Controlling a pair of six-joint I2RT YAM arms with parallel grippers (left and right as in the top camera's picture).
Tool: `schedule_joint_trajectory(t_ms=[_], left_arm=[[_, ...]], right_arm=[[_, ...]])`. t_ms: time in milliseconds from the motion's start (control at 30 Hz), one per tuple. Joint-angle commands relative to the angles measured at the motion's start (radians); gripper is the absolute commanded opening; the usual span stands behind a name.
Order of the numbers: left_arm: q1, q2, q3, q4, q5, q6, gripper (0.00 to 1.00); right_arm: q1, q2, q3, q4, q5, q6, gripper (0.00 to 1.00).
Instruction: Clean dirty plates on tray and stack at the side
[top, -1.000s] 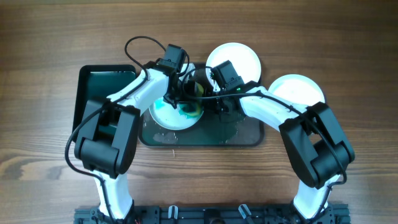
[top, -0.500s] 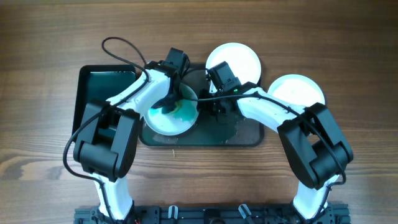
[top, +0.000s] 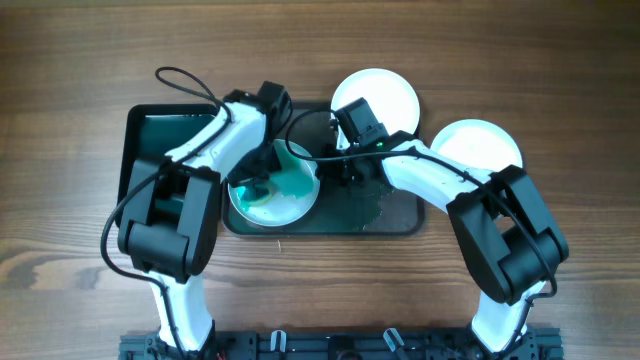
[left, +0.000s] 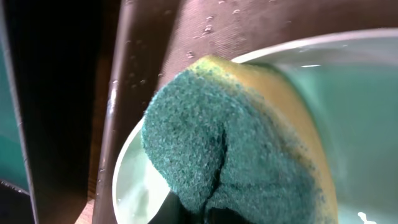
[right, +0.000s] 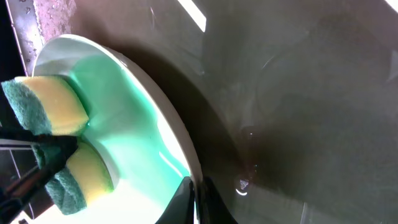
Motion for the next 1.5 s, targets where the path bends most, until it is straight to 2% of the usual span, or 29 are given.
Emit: schedule_joint_trajectory(t_ms=[0,100,233,333,433,500,600,1033,1200,1300,1467], left_arm=[[0.036,0.024,0.171,-0.066,0.222,0.152,0.04],[0.058,0.024,0.273,-0.117,0.278,0.185,0.04],[0.098,0.024,0.367,-0.153,0.277,0.204,0.04],[0.145,0.024,0.391,-0.152,0.277,0.204,0.04],[0.195,0.024,0.391,-0.143,0.277,0.204,0.04],[0.216,0.024,0.391,-0.139,0.277,0.204,0.04],[0.231,0.024,0.391,-0.135,0.277,0.203,0.04],[0.226,0.024,0.391,-0.127,0.277,0.203,0.04],[0.226,0.024,0.391,-0.127,0.277,0.203,0.04],[0.226,0.024,0.391,-0.127,0.277,0.203,0.04],[0.226,0.024,0.391,-0.126,0.277,0.203,0.04]], right_arm=[[-0.02,0.011,0.003,-0.014,0.061,0.002,0.04],[-0.02,0.011,0.003,-0.015,0.061,0.002,0.04],[-0.019,0.011,0.002,-0.015,0.061,0.002,0.05],[-0.019,0.013,0.002,-0.013,0.061,0.003,0.17],[-0.019,0.013,0.002,-0.01,0.061,0.003,0.2],[-0.018,0.013,0.002,-0.009,0.061,0.005,0.2],[-0.013,0.013,0.002,-0.007,0.061,0.006,0.12],[0.022,0.028,-0.003,-0.012,0.073,0.084,0.04],[0.018,0.003,-0.001,-0.017,0.063,0.084,0.04],[0.018,-0.088,-0.001,-0.076,0.187,0.053,0.04],[0.027,-0.291,-0.001,-0.211,0.538,-0.069,0.04]])
